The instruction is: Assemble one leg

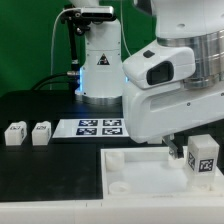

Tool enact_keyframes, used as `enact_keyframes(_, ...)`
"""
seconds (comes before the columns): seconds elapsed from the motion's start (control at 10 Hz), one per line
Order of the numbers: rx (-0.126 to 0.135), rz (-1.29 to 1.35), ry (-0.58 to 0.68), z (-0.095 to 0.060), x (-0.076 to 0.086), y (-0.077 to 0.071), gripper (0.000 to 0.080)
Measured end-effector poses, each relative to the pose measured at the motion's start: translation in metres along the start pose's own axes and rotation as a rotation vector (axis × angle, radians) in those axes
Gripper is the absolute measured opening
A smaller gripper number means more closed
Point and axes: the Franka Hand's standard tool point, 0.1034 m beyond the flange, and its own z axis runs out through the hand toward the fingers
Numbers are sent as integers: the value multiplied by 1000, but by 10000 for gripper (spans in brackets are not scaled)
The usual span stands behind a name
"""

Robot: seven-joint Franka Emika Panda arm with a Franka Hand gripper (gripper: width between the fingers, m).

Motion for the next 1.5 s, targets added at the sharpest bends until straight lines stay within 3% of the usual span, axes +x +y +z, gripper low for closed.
enact_keyframes(0.1, 2, 20, 1, 0, 0, -1, 533)
enact_keyframes(0.2, 1, 41, 1, 0, 0, -1, 533)
enact_keyframes(0.3, 2, 36, 1, 0, 0, -1, 381)
enact_keyframes(0.4, -1, 114, 3, 0, 0, 3, 381)
enact_keyframes(0.5, -2, 210, 3, 0, 0, 4, 309)
enact_keyframes(0.8, -2, 451, 8, 0, 0, 3, 304)
enact_keyframes(1.0, 7, 777, 12, 5, -3, 1, 300)
enact_keyframes(1.1, 23, 983, 6, 6, -3, -2, 296)
enact_keyframes(1.4, 149, 1526, -13, 10, 6, -11, 296)
enact_keyframes(1.5, 151, 1544, -18, 10, 6, -11, 296)
